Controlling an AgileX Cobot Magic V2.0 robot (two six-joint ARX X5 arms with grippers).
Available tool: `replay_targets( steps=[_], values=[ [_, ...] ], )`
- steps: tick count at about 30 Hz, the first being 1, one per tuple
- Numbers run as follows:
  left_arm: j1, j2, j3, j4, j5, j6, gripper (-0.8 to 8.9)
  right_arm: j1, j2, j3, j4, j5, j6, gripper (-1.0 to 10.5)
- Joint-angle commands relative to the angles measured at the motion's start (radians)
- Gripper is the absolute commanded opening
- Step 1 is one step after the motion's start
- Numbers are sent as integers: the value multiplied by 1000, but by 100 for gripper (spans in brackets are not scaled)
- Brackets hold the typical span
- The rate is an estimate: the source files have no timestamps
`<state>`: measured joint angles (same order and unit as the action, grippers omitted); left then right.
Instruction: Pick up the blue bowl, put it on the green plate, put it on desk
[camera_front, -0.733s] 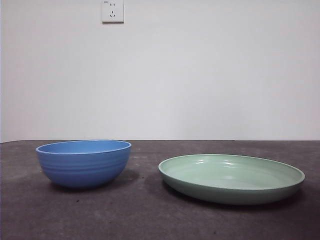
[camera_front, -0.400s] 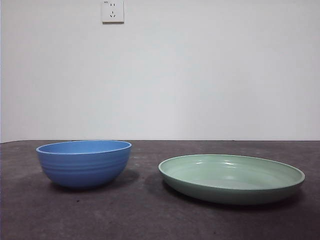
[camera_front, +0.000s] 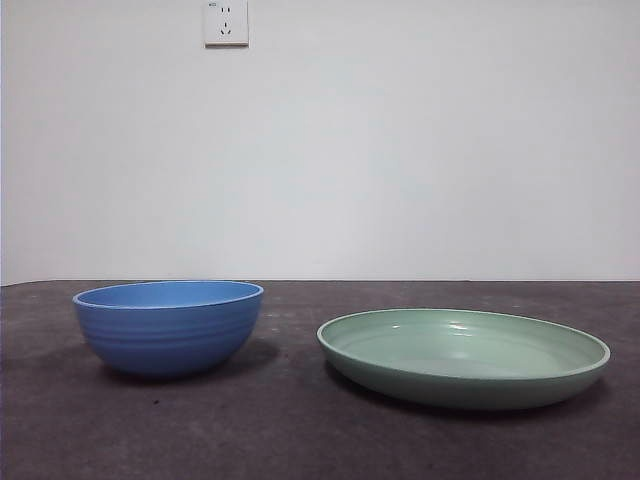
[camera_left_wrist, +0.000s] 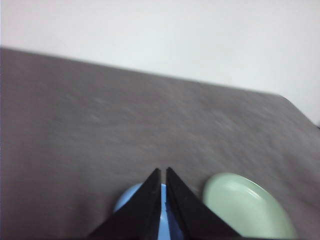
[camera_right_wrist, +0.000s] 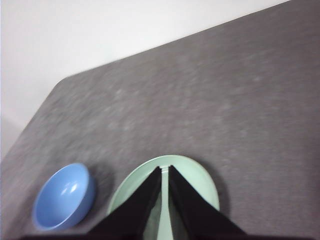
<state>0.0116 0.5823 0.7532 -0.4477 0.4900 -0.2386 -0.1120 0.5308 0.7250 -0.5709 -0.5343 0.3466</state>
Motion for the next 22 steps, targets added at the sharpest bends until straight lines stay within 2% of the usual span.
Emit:
replay_targets(
  steps=[1, 3, 5, 11, 16, 22],
  values=[
    [-1, 99, 94, -60, 101, 0, 16, 2, 66, 75, -45, -47, -76, 18],
    [-8, 164, 154, -105, 147, 33, 16, 8, 114, 126, -94, -74, -124, 18],
    [-24, 221, 214, -153, 151, 77, 16, 23, 164, 176, -136, -81, -171, 18],
    [-89, 355, 343, -286, 152, 201, 16, 87, 273, 274, -220, -127, -243, 18],
    [-135, 408, 355, -286, 162, 207, 24, 133, 293, 282, -207, -122, -251, 18],
    [-145, 425, 354, -289, 161, 205, 57, 138, 291, 282, -221, -121, -253, 19]
  ],
)
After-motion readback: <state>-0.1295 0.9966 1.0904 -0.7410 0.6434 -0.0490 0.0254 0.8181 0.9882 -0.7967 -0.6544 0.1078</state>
